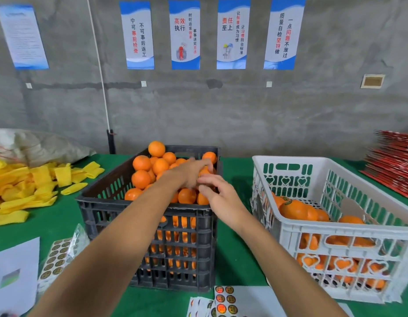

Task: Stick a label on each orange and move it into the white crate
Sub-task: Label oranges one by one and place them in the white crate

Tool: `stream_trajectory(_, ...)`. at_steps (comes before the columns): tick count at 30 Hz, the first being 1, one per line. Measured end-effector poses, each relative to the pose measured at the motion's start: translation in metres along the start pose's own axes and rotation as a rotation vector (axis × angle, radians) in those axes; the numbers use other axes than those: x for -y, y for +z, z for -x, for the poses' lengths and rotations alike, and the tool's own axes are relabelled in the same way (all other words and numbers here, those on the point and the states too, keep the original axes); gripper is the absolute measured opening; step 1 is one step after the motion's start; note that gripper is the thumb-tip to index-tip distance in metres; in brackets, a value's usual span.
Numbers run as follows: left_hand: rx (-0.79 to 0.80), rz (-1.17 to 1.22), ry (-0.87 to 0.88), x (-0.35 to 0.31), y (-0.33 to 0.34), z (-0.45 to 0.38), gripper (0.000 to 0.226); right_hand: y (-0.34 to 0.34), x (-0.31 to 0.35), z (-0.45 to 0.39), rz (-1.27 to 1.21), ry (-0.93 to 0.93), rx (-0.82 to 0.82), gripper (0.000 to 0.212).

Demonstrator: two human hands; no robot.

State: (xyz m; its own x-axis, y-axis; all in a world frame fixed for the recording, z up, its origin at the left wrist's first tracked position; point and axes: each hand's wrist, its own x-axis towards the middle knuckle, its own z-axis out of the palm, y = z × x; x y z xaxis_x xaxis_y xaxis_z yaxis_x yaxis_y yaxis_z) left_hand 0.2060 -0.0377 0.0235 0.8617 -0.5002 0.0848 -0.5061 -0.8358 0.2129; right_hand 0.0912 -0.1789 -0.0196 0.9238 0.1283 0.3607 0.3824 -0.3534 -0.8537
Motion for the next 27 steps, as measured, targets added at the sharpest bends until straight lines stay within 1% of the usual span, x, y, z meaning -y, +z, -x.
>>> stream_trajectory(1,-0.137,0.012,-0.003,-0.003,-0.004,0.004,0.044,-0.006,0.003,0.001,-0.082,0.026,0.001,0.025)
stream_trajectory(2,-0.264,0.043,0.019,-0.007,-0.005,0.01,0.045,-0.011,0.004,0.002,-0.151,0.041,-0.035,0.026)
stream_trajectory(4,-0.468,0.14,0.133,-0.021,0.002,0.027,0.058,-0.021,0.005,0.006,-0.221,0.017,-0.199,0.027)
stream_trajectory(5,-0.559,0.204,0.197,-0.03,0.009,0.038,0.064,-0.024,0.005,0.01,-0.23,-0.012,-0.29,0.032)
stream_trajectory(7,-0.733,0.316,0.303,-0.048,0.024,0.058,0.063,-0.03,0.002,0.021,-0.212,-0.079,-0.42,0.041)
stream_trajectory(9,-0.875,0.392,0.372,-0.067,0.038,0.074,0.058,-0.032,-0.002,0.035,-0.186,-0.147,-0.425,0.044)
stream_trajectory(12,-0.971,0.442,0.416,-0.092,0.062,0.096,0.057,-0.028,-0.014,0.062,-0.303,-0.195,-0.382,0.049)
stream_trajectory(15,-0.941,0.471,0.432,-0.107,0.101,0.115,0.062,-0.025,-0.041,0.095,-0.335,-0.213,-0.438,0.058)
stream_trajectory(17,-0.854,0.554,0.411,-0.111,0.136,0.126,0.063,-0.023,-0.066,0.119,-0.278,-0.172,-0.43,0.056)
stream_trajectory(20,-0.668,0.709,0.277,-0.112,0.188,0.14,0.067,-0.018,-0.102,0.149,-0.164,-0.043,-0.32,0.042)
stream_trajectory(21,-0.595,0.711,0.224,-0.11,0.203,0.144,0.068,-0.017,-0.114,0.157,-0.125,0.004,-0.283,0.041)
stream_trajectory(23,-0.475,0.674,0.145,-0.107,0.229,0.149,0.068,-0.015,-0.135,0.171,-0.054,0.094,-0.199,0.044)
stream_trajectory(25,-0.41,0.709,0.083,-0.103,0.246,0.154,0.071,-0.016,-0.154,0.182,0.045,0.139,-0.102,0.046)
stream_trajectory(27,-0.39,0.764,0.027,-0.099,0.26,0.16,0.073,-0.019,-0.166,0.19,0.165,0.131,0.015,0.045)
